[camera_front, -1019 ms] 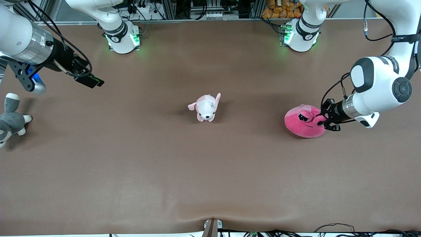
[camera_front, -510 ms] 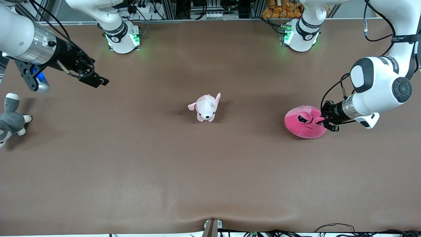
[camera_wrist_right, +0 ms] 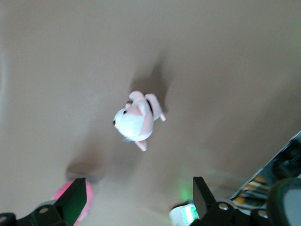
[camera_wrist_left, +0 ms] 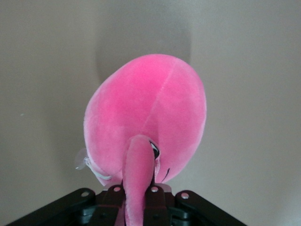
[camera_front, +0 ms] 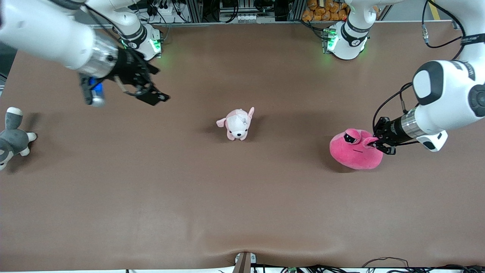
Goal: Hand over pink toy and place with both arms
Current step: 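Lift the plush with the left gripper while the right gripper approaches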
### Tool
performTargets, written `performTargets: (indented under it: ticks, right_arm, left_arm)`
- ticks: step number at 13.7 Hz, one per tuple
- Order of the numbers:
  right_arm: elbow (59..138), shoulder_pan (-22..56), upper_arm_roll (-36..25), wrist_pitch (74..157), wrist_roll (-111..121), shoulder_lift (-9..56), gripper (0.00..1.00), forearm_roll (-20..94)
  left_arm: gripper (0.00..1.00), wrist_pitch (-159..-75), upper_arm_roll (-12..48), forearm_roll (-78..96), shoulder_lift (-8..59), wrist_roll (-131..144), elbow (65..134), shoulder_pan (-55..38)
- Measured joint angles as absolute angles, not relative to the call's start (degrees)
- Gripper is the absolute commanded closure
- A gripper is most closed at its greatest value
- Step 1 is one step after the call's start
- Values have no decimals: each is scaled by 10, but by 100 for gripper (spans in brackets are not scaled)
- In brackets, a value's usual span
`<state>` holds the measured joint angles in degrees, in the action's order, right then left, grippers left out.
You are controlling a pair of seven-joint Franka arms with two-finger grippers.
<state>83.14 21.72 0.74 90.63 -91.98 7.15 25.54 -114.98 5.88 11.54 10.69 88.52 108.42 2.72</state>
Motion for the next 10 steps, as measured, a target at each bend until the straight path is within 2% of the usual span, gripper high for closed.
performTargets:
  ticks: [4, 10]
  right_arm:
    - [831, 262, 8, 1002, -1084, 90, 0, 279]
    - [832, 339, 8, 1130, -1229, 136, 0, 292]
  left_arm:
    - [100, -1069, 74, 116, 106, 885, 1009, 19]
    - [100, -1013, 124, 118, 106, 896, 926, -5]
